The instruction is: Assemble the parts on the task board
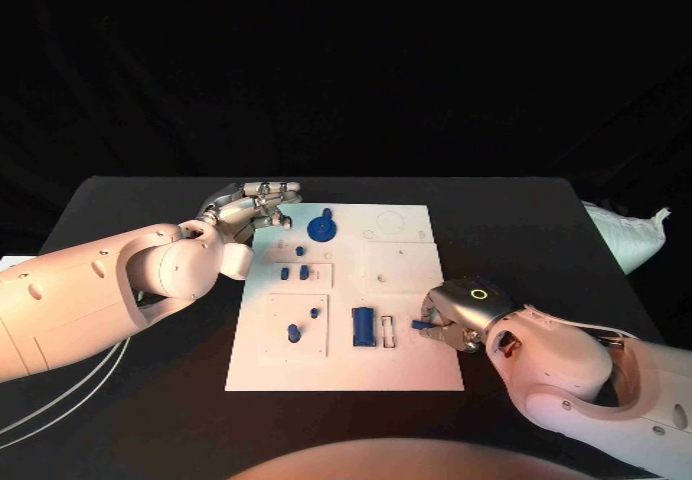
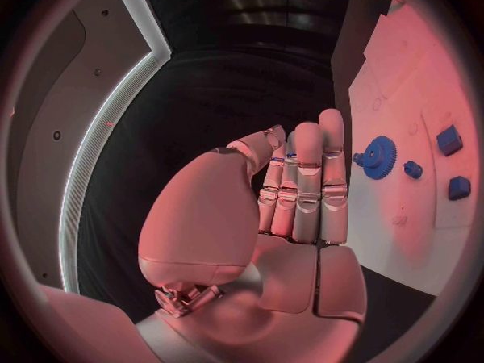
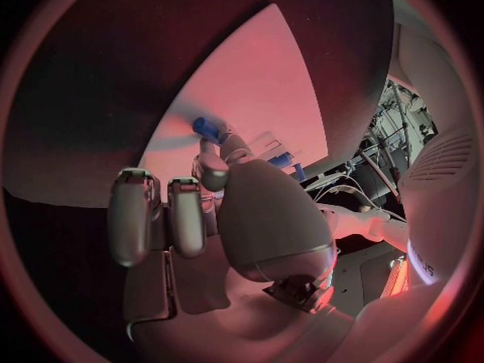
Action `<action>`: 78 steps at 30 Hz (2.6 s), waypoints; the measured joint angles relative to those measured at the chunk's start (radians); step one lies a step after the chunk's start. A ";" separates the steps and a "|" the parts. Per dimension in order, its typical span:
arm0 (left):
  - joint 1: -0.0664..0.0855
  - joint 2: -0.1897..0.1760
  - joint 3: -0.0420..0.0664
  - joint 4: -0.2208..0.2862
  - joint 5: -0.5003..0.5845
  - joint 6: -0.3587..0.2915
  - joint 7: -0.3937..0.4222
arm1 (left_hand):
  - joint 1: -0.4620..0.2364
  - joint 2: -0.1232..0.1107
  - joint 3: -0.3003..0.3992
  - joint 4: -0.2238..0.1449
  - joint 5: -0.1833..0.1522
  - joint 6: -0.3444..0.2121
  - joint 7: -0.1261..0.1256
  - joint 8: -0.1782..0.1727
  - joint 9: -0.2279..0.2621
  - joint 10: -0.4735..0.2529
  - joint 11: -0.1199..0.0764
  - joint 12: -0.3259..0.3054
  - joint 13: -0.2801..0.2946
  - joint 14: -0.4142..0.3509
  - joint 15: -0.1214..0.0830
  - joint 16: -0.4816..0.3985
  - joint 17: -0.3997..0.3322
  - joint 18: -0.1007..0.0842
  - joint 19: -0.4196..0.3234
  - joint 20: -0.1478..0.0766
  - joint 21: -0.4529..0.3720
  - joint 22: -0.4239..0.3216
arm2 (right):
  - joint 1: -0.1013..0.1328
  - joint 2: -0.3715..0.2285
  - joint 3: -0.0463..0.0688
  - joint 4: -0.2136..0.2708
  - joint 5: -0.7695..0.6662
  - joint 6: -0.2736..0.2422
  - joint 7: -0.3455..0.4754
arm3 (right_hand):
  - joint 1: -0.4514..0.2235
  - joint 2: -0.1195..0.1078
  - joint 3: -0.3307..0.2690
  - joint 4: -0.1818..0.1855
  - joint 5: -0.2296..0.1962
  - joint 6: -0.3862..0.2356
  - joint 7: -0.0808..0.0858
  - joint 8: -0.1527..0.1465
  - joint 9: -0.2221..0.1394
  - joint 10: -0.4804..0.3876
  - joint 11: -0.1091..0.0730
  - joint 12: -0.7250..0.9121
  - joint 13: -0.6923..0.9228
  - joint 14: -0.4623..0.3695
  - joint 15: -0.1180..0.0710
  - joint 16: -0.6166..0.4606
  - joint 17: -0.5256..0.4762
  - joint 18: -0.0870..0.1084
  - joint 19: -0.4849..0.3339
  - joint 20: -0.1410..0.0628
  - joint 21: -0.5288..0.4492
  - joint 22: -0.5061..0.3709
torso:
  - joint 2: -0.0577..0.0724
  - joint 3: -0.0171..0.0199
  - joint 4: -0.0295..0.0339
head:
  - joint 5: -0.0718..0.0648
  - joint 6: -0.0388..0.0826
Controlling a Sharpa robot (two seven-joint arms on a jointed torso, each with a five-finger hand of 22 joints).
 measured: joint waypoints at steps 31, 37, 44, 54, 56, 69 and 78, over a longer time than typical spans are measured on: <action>0.000 0.001 0.000 0.002 -0.003 0.001 -0.001 | 0.000 0.000 0.000 0.000 0.000 0.000 0.000 0.004 0.000 0.000 0.000 0.000 0.000 0.000 0.000 0.000 0.000 0.000 0.000 0.000 0.000 0.000 | -0.001 0.018 -0.002 0.017 0.447 -0.221 -0.022 | -0.234 -0.119 0.270 0.055 0.155 0.019 -0.001 -0.013 0.058 0.024 -0.006 0.016 0.035 0.003 -0.003 0.004 0.000 0.000 0.004 -0.004 0.005 0.015 | 0.000 -0.0007 0.0021 | -0.001 -0.005; 0.000 0.002 0.000 0.002 -0.004 0.001 -0.001 | 0.000 0.000 0.000 0.000 0.000 0.000 0.000 0.004 0.000 0.000 0.000 0.000 0.000 0.000 0.000 0.000 0.000 0.000 0.000 0.000 0.000 0.000 | 0.003 0.038 -0.002 0.012 0.466 -0.225 -0.024 | -0.263 -0.122 0.251 0.074 0.166 0.023 -0.004 -0.011 0.062 0.030 -0.006 0.021 0.039 0.003 -0.003 0.008 0.000 0.000 0.007 -0.007 0.009 0.019 | 0.000 -0.0009 0.0020 | -0.001 -0.005; 0.000 0.003 0.000 0.003 -0.004 0.002 -0.002 | 0.000 0.000 0.000 0.000 0.000 0.000 0.000 0.004 0.000 0.000 0.000 0.000 0.000 0.000 0.000 0.000 0.000 0.000 0.000 0.000 0.000 0.000 | 0.005 0.062 -0.002 0.003 0.481 -0.225 -0.025 | -0.284 -0.117 0.236 0.089 0.180 0.026 -0.003 -0.010 0.062 0.030 -0.006 0.021 0.039 0.003 -0.003 0.008 0.000 0.000 0.007 -0.007 0.009 0.021 | 0.000 -0.0009 0.0014 | 0.001 -0.005; 0.000 0.004 0.000 0.003 -0.004 0.002 -0.002 | 0.000 0.000 0.000 0.000 0.000 0.000 0.000 0.004 0.000 0.000 0.000 0.000 0.000 0.000 0.000 0.000 0.000 0.000 0.000 0.000 0.000 0.000 | 0.008 0.080 -0.002 -0.015 0.484 -0.198 -0.030 | -0.308 -0.110 0.213 0.113 0.180 0.037 -0.008 -0.010 0.072 0.030 -0.006 -0.013 0.016 0.003 -0.003 0.008 0.000 0.000 0.007 -0.007 0.009 0.024 | 0.000 -0.0007 0.0008 | 0.003 -0.004; 0.000 0.004 0.000 0.003 -0.005 0.002 -0.002 | 0.000 0.000 0.000 0.000 0.000 0.000 0.000 0.004 0.000 0.000 0.000 0.000 0.000 0.000 0.000 0.000 0.000 0.000 0.000 0.000 0.000 0.000 | 0.008 0.082 -0.002 -0.017 0.483 -0.190 -0.031 | -0.315 -0.106 0.207 0.118 0.180 0.041 -0.008 -0.010 0.077 0.030 -0.006 -0.022 0.009 0.003 -0.003 0.008 0.000 0.000 0.007 -0.007 0.009 0.024 | 0.000 -0.0005 0.0008 | 0.003 -0.004; 0.000 0.004 0.000 0.003 -0.006 0.003 -0.003 | 0.000 0.000 0.000 0.000 0.000 0.000 0.000 0.004 0.000 0.000 0.000 0.000 0.000 0.000 0.000 0.000 0.000 0.000 0.000 0.000 0.000 0.000 | 0.010 0.092 -0.001 -0.025 0.456 -0.157 -0.037 | -0.357 -0.103 0.132 0.156 0.128 0.053 -0.013 -0.007 0.099 0.040 -0.014 0.013 0.036 -0.001 -0.006 0.008 0.000 0.000 0.011 -0.011 0.009 0.024 | 0.000 0.0000 0.0006 | 0.004 -0.004; 0.000 0.004 0.000 0.003 -0.007 0.004 -0.004 | 0.000 0.000 0.000 0.000 0.000 0.000 0.000 0.004 0.000 0.000 0.000 0.000 0.000 0.000 0.000 0.000 0.000 0.000 0.000 0.000 0.000 0.000 | 0.010 0.093 -0.001 -0.025 0.440 -0.151 -0.038 | -0.422 -0.068 0.025 0.167 0.027 0.056 -0.016 -0.003 0.121 0.044 -0.018 0.032 0.053 -0.001 -0.006 0.011 0.000 0.000 0.011 -0.011 0.009 0.027 | 0.000 -0.0001 0.0003 | 0.004 -0.004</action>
